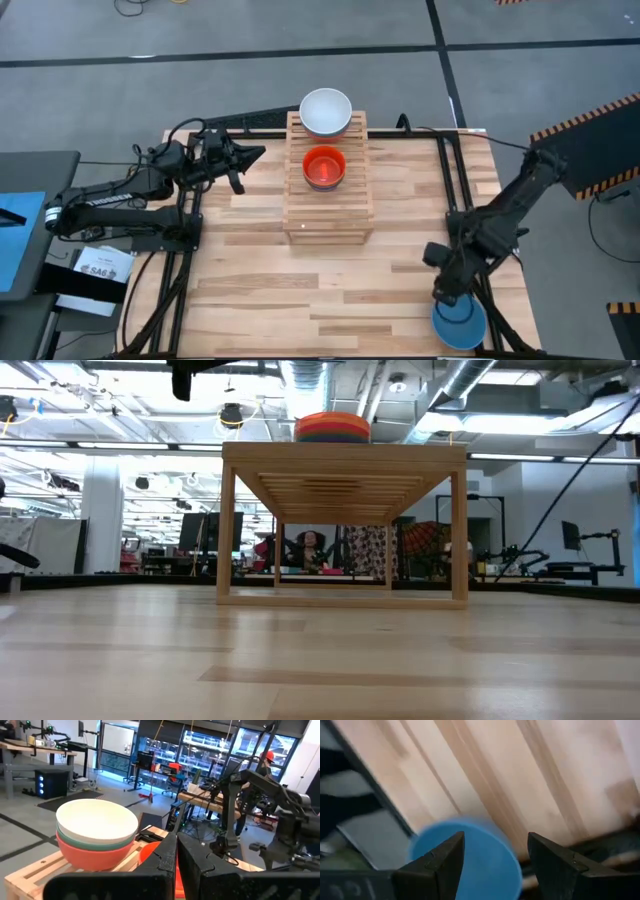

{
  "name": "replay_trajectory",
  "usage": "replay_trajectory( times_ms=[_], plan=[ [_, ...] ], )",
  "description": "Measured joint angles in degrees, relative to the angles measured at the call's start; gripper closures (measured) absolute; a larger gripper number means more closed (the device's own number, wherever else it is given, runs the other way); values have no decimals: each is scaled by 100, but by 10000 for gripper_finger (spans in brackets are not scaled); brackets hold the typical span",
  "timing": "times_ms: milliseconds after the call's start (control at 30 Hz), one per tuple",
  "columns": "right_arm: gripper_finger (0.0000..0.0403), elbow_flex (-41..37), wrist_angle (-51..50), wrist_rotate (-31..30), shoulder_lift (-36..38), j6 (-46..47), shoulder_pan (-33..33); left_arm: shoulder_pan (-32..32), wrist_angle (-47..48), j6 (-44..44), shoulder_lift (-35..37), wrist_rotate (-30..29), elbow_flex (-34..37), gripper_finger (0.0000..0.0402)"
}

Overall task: Place and stack bowls onto a shelf
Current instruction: Stack the big blue bowl on top of the big white bowl on the shelf

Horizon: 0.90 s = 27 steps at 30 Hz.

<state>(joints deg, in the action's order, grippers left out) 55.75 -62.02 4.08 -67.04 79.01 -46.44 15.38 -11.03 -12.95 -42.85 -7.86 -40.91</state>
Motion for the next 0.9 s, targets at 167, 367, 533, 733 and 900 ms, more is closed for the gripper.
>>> replay_trajectory(
  times_ms=[167,367,533,733,900],
  plan=[
    [159,-401,162,503,-432,-138,-362,0,0,-39,0,-4,0,401],
    [159,-554,315,814,-919,-1188,-638,0,0,-42,0,-10,0,401],
    [159,-551,492,982,-1225,-1754,-763,0,0,-42,0,-11,0,401],
    [159,-656,748,950,-1677,-1802,-751,0,0,-42,0,-11,-2,401],
    [183,-678,877,1016,-1856,-1756,-740,0,0,-42,0,-11,-2,401]
  ],
)
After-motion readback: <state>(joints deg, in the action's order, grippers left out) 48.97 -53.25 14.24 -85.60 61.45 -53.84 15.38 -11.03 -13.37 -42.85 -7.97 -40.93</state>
